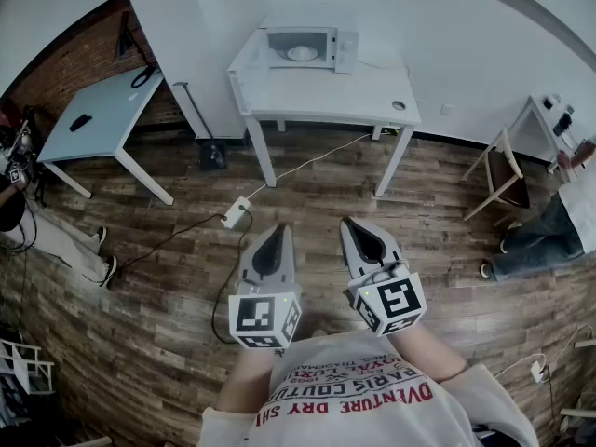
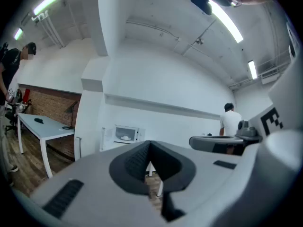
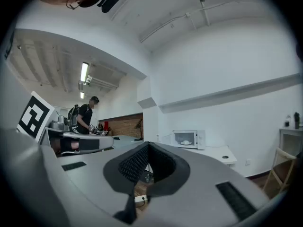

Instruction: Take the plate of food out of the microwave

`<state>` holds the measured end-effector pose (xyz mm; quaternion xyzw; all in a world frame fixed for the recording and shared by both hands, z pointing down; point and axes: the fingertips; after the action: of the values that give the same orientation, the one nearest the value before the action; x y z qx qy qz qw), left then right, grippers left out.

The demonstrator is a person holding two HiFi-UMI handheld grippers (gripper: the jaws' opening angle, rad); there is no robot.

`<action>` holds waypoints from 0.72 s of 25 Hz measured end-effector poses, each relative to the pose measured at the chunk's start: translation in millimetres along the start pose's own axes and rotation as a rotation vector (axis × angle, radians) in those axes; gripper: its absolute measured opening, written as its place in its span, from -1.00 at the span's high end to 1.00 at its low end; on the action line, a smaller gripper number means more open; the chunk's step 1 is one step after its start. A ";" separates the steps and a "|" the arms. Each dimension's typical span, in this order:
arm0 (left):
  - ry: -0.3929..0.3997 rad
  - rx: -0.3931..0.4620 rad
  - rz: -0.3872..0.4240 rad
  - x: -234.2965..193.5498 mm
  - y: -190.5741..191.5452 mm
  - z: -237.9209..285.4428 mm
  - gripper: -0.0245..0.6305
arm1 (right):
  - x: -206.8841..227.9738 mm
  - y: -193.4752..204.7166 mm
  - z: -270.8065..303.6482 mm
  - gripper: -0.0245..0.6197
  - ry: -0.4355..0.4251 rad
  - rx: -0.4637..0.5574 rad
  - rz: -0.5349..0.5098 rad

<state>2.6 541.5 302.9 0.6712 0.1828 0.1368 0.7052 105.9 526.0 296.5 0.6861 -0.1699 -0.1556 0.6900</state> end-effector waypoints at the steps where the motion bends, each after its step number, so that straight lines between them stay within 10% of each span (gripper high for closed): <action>1: 0.003 0.000 0.001 0.0 -0.7 0.7 0.91 | -0.3 0.5 1.1 0.91 0.000 -0.001 0.000; 18: 0.006 -0.020 -0.033 -25.3 14.8 -7.7 0.91 | -15.9 18.8 23.1 0.91 0.003 -0.048 0.060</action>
<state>-22.7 538.2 319.3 0.6607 0.1946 0.1291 0.7134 80.9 512.6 315.0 0.6640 -0.1856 -0.1378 0.7110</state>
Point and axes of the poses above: the fingertips, and each gripper's own axes: z forward along the fingers, x to its right, y out of its underside, and after that the axes turned 12 degrees about y, right-handed
